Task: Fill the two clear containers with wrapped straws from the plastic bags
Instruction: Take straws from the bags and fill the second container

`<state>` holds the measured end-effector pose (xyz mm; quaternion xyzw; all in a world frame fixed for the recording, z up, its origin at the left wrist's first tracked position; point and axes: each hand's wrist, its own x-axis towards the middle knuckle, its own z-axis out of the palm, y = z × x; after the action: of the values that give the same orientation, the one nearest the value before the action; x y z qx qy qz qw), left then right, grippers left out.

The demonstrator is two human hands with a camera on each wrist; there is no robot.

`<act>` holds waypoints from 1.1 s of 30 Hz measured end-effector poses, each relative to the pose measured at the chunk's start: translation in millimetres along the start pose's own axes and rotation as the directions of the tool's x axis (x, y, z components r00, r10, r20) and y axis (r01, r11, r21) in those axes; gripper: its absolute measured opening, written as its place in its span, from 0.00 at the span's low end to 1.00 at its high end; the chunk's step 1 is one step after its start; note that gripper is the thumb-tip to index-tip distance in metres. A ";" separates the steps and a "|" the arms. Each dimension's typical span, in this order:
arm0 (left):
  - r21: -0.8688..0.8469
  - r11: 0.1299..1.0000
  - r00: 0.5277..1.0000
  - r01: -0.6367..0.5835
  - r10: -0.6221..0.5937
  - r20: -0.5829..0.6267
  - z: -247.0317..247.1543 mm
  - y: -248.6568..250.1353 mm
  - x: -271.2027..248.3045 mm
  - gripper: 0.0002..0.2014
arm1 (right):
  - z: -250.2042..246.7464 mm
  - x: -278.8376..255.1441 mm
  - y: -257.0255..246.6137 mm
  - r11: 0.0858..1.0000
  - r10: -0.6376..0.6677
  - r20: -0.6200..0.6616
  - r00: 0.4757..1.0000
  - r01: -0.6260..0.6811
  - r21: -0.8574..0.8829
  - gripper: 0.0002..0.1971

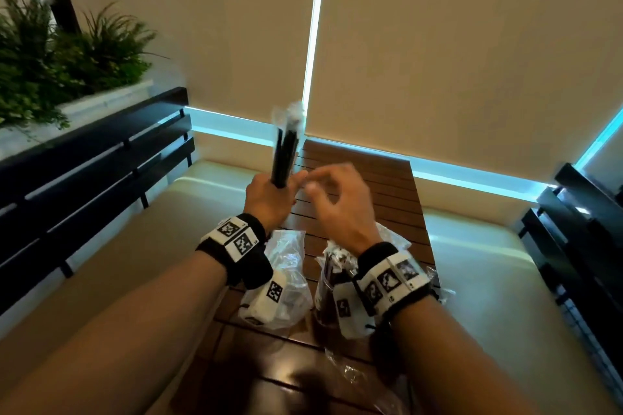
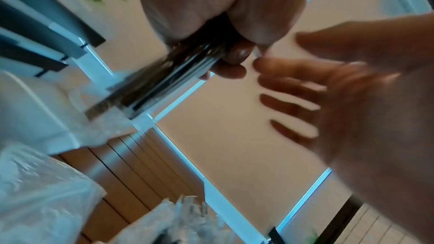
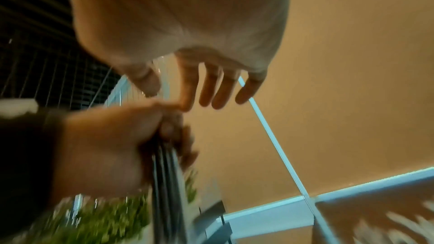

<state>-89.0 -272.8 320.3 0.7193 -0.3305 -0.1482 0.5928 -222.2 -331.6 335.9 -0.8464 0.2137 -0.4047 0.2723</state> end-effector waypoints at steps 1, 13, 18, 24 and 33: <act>0.100 0.994 0.999 -0.038 0.037 0.010 -1.3 -0.8 -2.4 0.21 | -11.0 9.1 -8.1 0.997 0.018 -0.134 0.991 -0.007 0.081 0.08; 0.208 0.943 0.962 -0.260 0.233 0.142 12.6 20.0 -20.3 0.25 | -34.2 47.6 -54.8 0.997 -0.001 0.113 0.994 0.010 -0.076 0.30; 0.174 0.962 0.969 -0.209 0.179 0.173 17.2 10.5 -21.4 0.23 | -25.9 44.9 -42.3 0.999 0.022 0.081 0.996 -0.025 0.031 0.28; 0.136 0.971 0.970 -0.196 0.172 0.172 30.0 9.2 -17.6 0.26 | -21.8 33.4 -25.7 0.992 -0.043 0.040 0.998 0.038 0.117 0.28; -0.198 0.979 0.999 0.047 -0.046 0.013 61.5 -45.0 -9.5 0.20 | 20.4 -74.2 116.3 0.810 0.584 0.007 0.812 -0.583 -0.061 0.50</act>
<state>-119.7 -309.4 260.2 0.6636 -0.2998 -0.1973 0.6564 -265.3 -371.0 209.3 -0.7525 0.4708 -0.2847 0.3621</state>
